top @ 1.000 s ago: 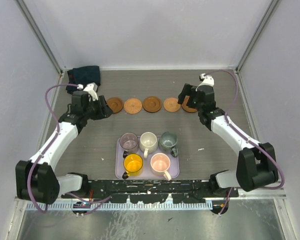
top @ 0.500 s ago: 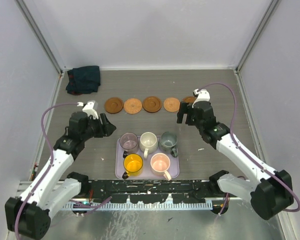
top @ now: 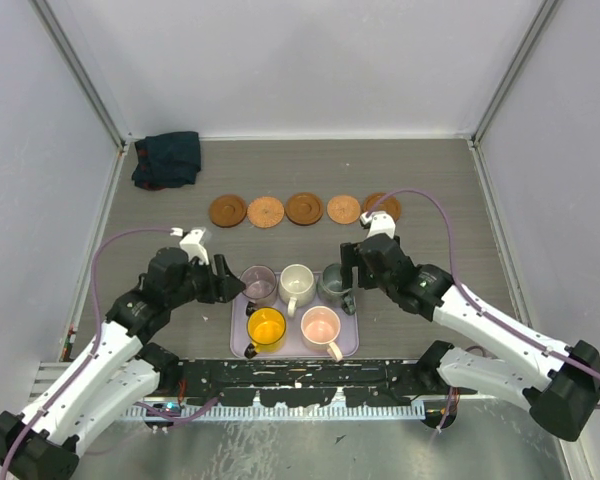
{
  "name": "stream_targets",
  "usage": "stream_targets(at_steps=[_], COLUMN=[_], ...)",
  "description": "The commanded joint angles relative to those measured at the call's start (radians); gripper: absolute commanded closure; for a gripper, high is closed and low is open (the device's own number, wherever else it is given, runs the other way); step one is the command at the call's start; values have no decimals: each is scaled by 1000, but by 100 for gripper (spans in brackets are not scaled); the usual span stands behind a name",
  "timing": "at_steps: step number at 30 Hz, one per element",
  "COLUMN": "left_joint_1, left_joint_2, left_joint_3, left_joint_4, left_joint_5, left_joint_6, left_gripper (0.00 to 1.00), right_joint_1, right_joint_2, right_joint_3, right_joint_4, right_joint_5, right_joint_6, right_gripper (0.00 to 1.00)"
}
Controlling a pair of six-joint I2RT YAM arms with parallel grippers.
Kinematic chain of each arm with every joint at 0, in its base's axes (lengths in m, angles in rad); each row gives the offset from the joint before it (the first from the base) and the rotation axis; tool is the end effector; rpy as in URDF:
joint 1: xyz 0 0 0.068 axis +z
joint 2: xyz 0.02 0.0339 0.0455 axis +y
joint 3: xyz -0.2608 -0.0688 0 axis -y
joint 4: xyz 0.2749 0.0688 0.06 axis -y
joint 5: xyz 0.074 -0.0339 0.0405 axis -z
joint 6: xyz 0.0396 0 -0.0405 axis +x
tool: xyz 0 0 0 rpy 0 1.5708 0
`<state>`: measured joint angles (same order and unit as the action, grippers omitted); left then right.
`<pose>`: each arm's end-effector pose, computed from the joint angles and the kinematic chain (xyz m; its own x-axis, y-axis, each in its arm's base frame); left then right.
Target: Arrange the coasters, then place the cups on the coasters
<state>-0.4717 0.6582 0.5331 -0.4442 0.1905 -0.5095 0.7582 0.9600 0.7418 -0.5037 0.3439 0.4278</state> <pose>0.1650 -0.0926 0.2374 -0.7061 -0.1774 -0.6855 0.2793 0.8198 -0.4999 0.1800 0.1521 0.2527 -0.6289 -0.0577 -0.7753 -0.2228 0.9688 0.1087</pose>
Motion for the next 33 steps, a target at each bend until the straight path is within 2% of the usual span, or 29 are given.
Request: stream_targets(at_steps=[1, 13, 33], left_joint_1=[-27, -79, -114], left_joint_2=[-7, 21, 104], left_joint_3=[14, 10, -20], left_joint_4=[-30, 27, 39], left_joint_5=[-11, 14, 1], left_joint_6=[-9, -15, -20], left_gripper=[42, 40, 41], right_joint_1=[48, 128, 138], right_joint_2=[-18, 18, 160], right_joint_3=[-11, -60, -93], right_joint_4=[-85, -109, -18], right_joint_5=[39, 7, -51], right_joint_6=[73, 154, 167], right_gripper=[14, 18, 29])
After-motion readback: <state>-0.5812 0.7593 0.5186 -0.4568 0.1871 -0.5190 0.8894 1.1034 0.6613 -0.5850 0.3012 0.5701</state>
